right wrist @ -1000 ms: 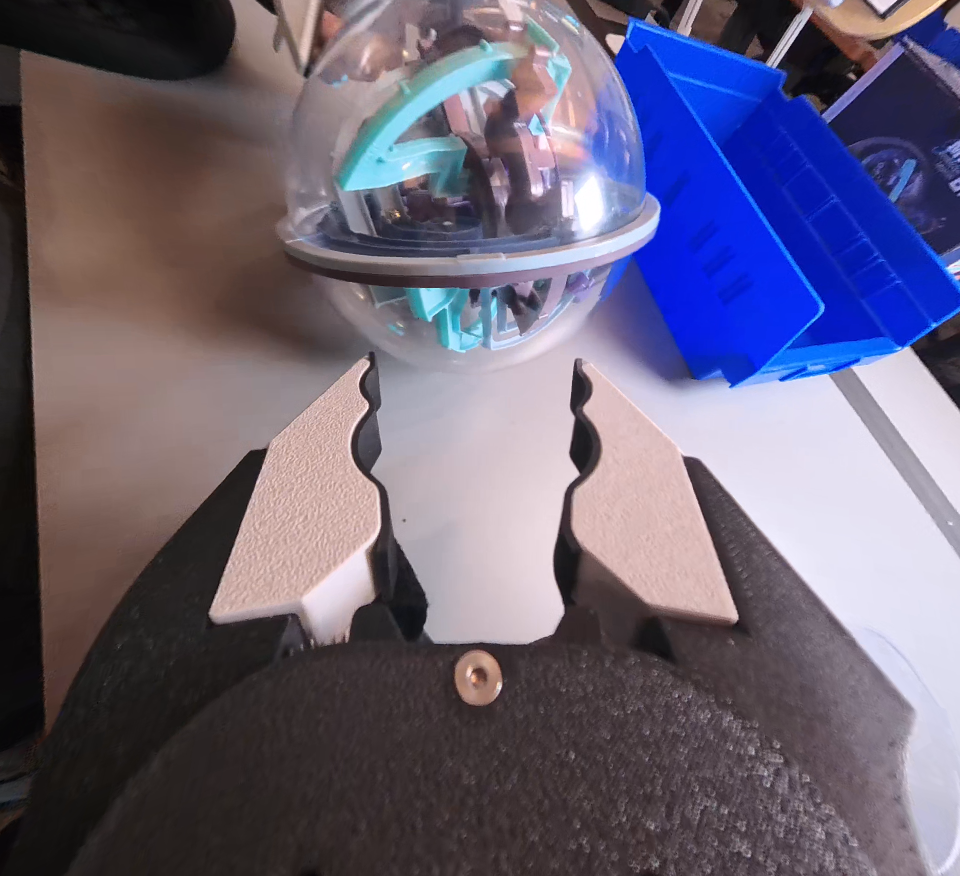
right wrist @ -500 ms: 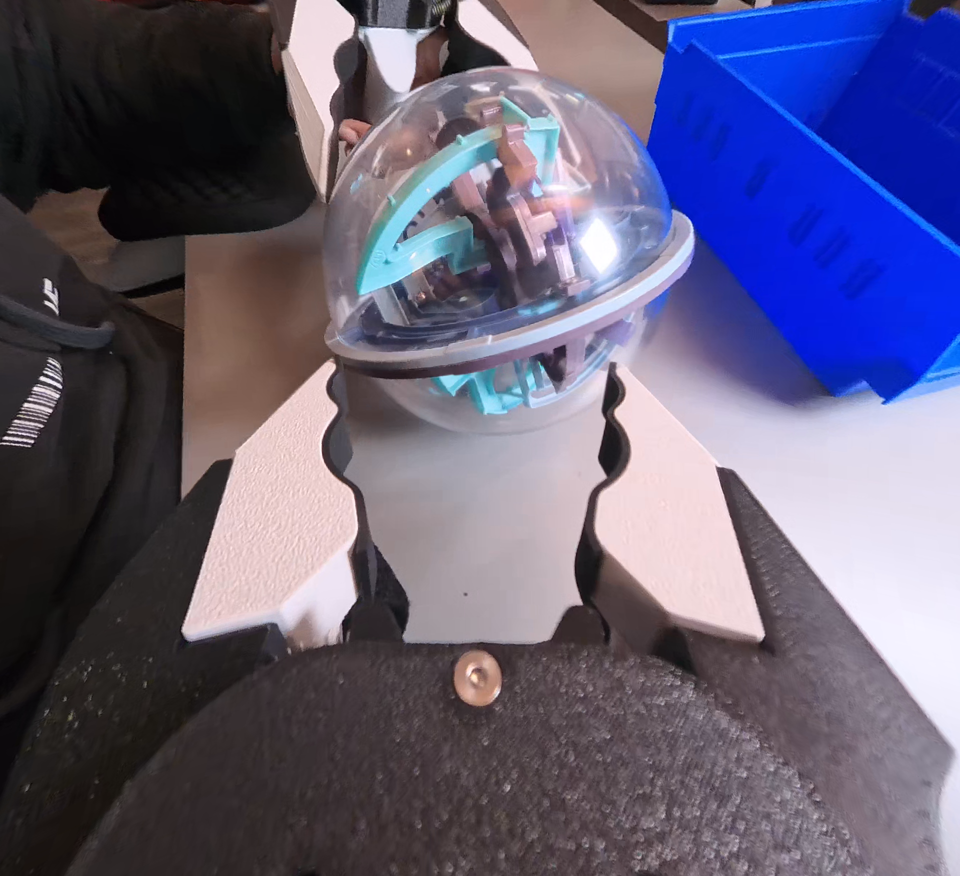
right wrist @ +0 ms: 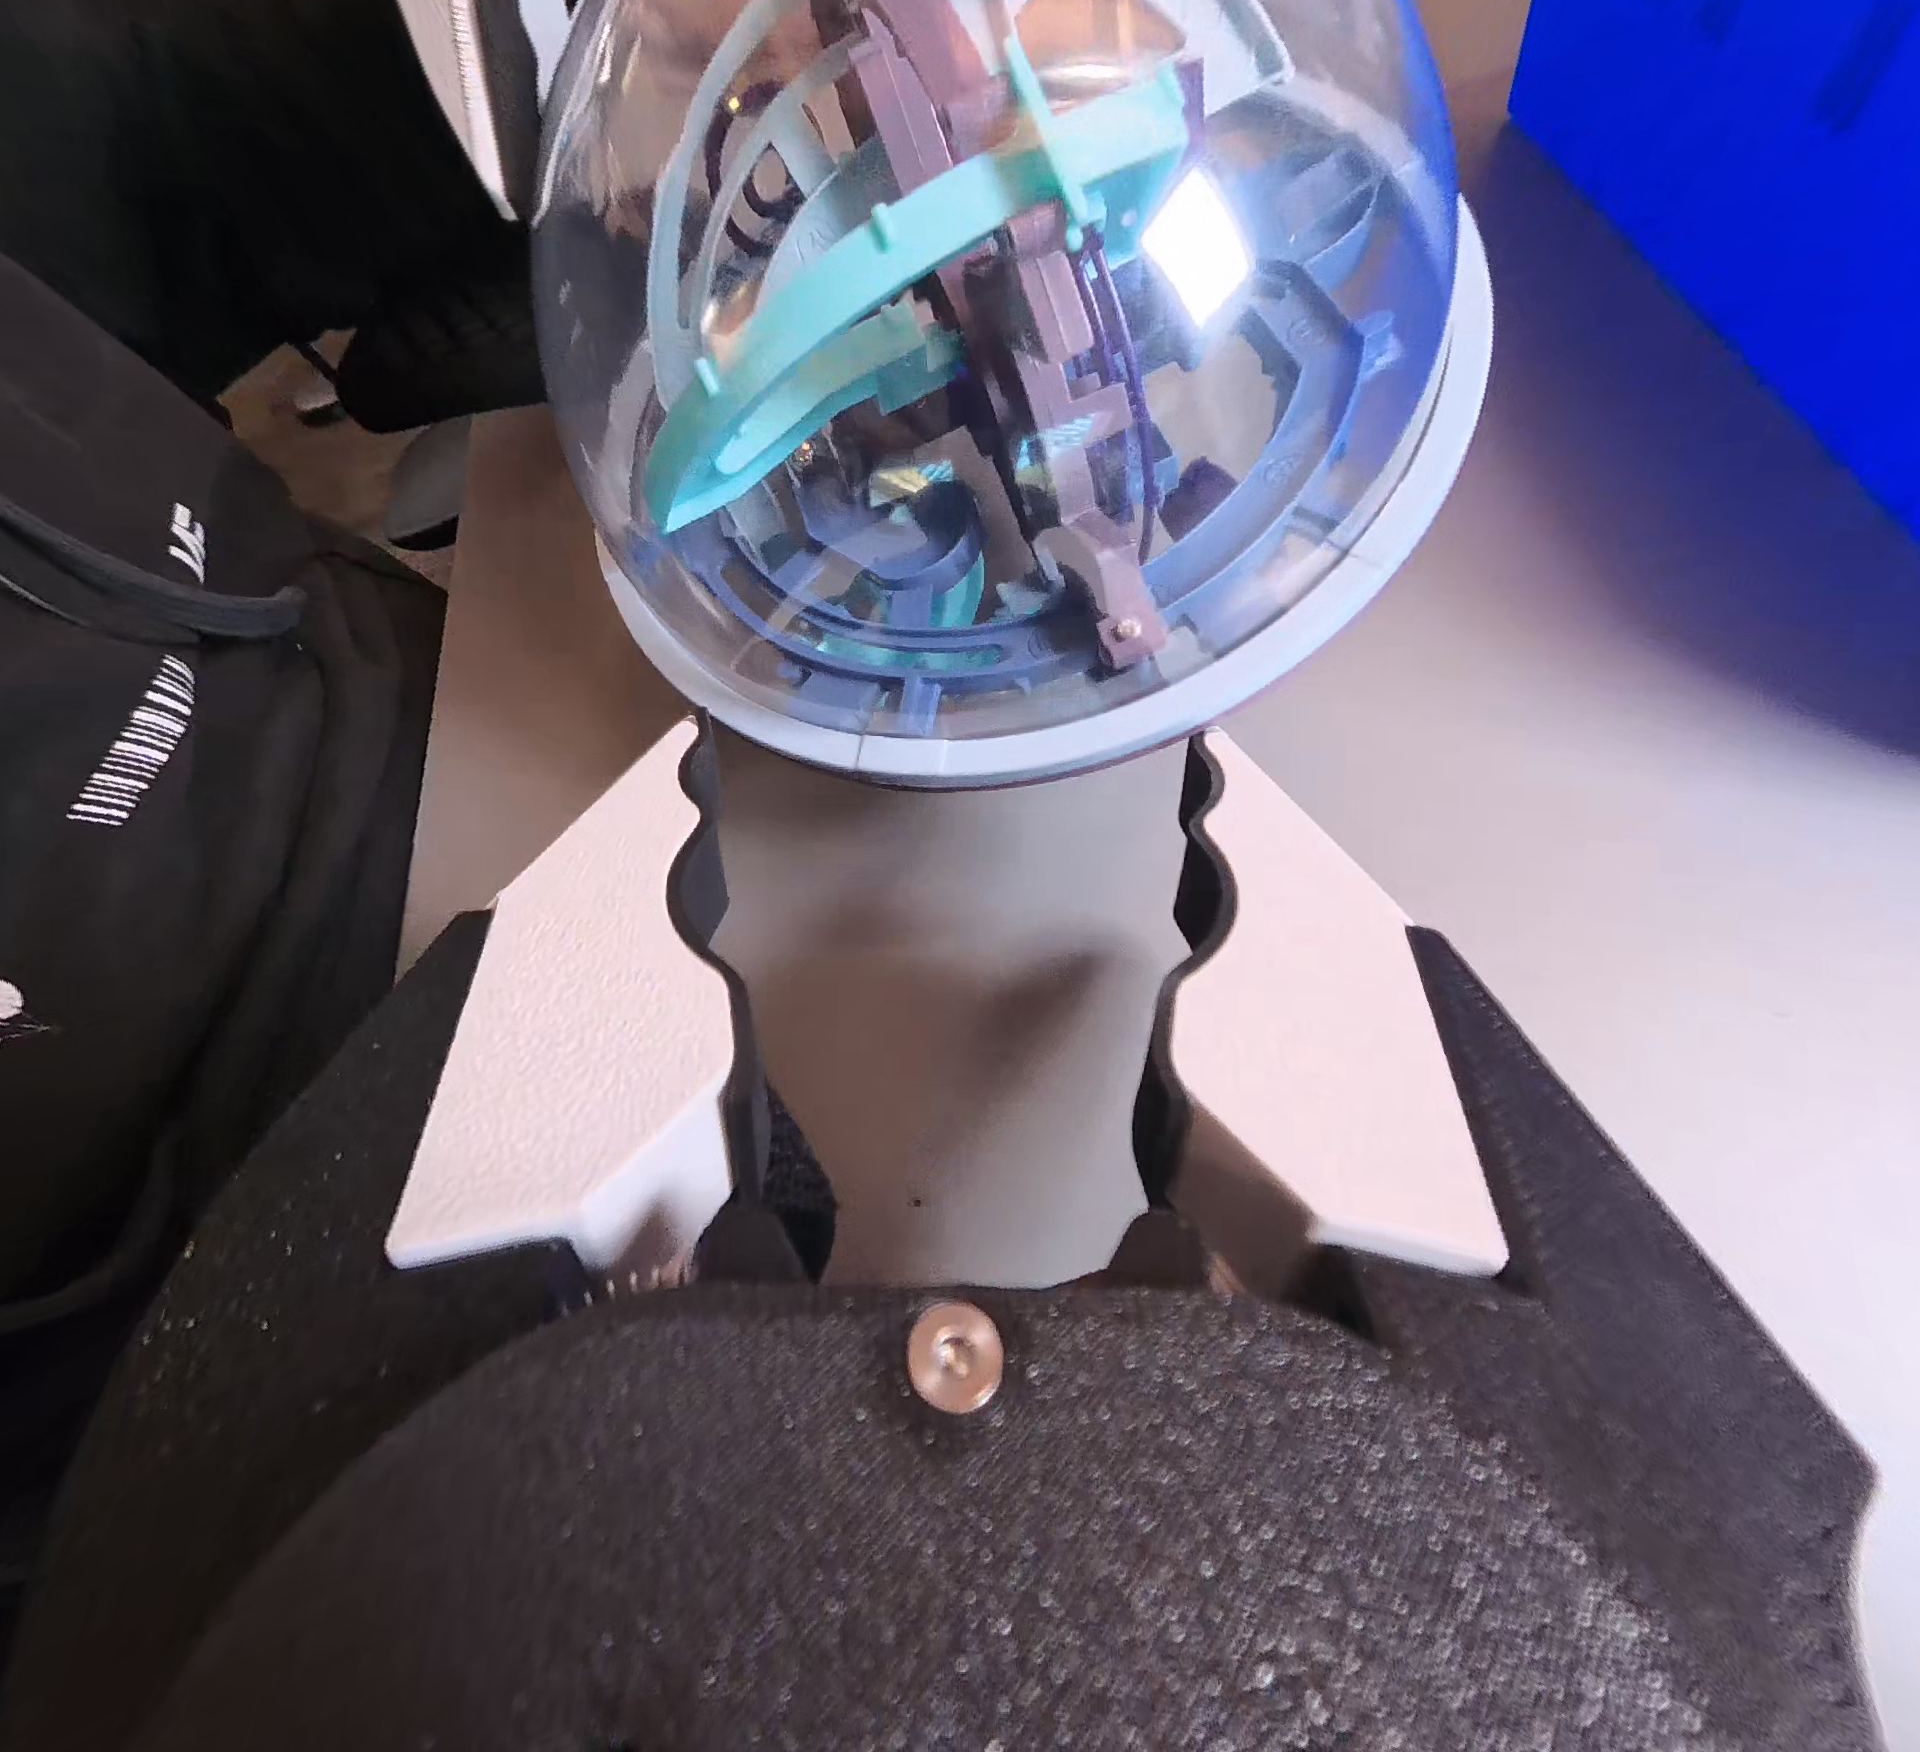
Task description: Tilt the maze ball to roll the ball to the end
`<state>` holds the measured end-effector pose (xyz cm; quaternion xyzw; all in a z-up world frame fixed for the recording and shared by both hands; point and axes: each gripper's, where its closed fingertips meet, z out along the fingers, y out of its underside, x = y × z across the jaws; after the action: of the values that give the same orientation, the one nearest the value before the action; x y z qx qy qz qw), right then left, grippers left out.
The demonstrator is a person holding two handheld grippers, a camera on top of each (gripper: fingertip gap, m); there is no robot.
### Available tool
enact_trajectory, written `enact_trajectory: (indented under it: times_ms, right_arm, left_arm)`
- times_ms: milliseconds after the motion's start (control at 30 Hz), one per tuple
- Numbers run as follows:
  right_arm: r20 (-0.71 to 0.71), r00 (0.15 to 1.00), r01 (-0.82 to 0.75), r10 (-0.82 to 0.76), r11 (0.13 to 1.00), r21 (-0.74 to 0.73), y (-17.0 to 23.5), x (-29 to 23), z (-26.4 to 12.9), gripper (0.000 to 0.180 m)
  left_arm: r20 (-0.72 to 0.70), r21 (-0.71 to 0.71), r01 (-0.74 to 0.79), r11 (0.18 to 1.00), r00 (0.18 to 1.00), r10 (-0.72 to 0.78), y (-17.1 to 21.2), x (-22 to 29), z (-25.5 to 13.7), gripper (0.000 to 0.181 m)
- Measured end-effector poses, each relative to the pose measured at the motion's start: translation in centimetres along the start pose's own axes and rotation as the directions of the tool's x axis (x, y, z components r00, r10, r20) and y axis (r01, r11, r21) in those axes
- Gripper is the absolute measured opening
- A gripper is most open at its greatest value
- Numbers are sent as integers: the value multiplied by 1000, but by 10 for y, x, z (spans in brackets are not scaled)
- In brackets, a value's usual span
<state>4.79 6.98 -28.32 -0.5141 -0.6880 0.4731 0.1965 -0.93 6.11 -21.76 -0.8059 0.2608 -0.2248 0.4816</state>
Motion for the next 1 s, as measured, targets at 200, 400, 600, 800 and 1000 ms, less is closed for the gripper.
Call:
enact_trajectory:
  times_ms: [200, 400, 600, 800, 1000]
  right_arm:
    - [-6, 1000, 10, -10, 1000, -23, 5, 4, 4, 89]
    - [-35, 999, 17, -18, 1000, -25, 8, 7, 6, 92]
    - [-17, 1000, -16, 16, 1000, -16, 8, 11, 6, 93]
    - [-70, 997, -24, 23, 1000, -14, 10, 18, 4, 95]
    - [-246, 965, 78, -86, 996, -42, 9, 26, -14, 87]
  left_arm:
    - [36, -39, -20, 999, 999, 22, -3, -1, 3, 128]
    - [43, -52, -1, 999, 999, 3, -6, -3, 6, 127]
    - [40, -86, 55, 995, 998, -52, -8, -10, 10, 127]
    - [38, -102, 114, 988, 993, -111, -12, -17, 16, 127]
    - [32, -102, 178, 979, 984, -176, -14, -26, 21, 127]
